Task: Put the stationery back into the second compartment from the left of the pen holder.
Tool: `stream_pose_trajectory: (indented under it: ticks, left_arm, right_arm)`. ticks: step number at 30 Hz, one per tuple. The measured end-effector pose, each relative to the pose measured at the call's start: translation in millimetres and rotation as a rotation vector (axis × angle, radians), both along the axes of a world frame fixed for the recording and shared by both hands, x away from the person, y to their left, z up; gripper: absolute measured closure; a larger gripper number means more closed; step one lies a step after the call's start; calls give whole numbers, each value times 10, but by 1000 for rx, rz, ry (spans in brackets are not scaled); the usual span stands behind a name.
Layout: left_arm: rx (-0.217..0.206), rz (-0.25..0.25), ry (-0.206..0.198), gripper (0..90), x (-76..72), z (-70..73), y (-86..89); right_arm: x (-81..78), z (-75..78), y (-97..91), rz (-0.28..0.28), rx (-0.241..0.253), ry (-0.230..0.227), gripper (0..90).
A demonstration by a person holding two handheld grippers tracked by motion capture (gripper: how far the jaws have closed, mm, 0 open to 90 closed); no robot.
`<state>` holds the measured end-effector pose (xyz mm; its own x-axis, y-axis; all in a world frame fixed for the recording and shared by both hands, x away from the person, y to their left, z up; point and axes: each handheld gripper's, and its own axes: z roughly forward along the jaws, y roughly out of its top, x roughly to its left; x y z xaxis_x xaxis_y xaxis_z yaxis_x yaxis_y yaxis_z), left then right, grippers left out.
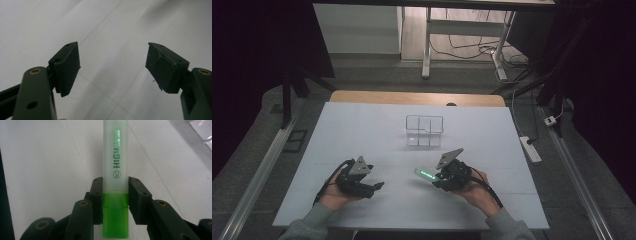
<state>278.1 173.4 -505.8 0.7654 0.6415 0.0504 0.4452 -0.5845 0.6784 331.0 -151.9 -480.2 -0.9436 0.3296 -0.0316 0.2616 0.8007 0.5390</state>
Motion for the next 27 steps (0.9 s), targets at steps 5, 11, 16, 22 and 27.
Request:
stream_pose_trajectory:
  ticks: [5, 11, 16, 22, 27]
  left_arm:
    - [18, -37, -3, 267, -3, 25, -125]
    - [38, -66, -5, 266, 4, 39, -229]
    - [47, -95, -5, 270, 8, 67, -304]
    - [70, -132, -4, 272, 17, 81, -399]
    - [90, -165, -3, 272, 25, 86, -491]
  right_arm:
    - [-24, -29, 58, 20, -9, 5, 664]
    - [-33, -49, 114, 42, -13, 8, 664]
    - [-39, -58, 174, 61, -12, 4, 664]
    - [-52, -60, 258, 94, -26, 13, 664]
    - [-63, -73, 350, 139, -54, 11, 663]
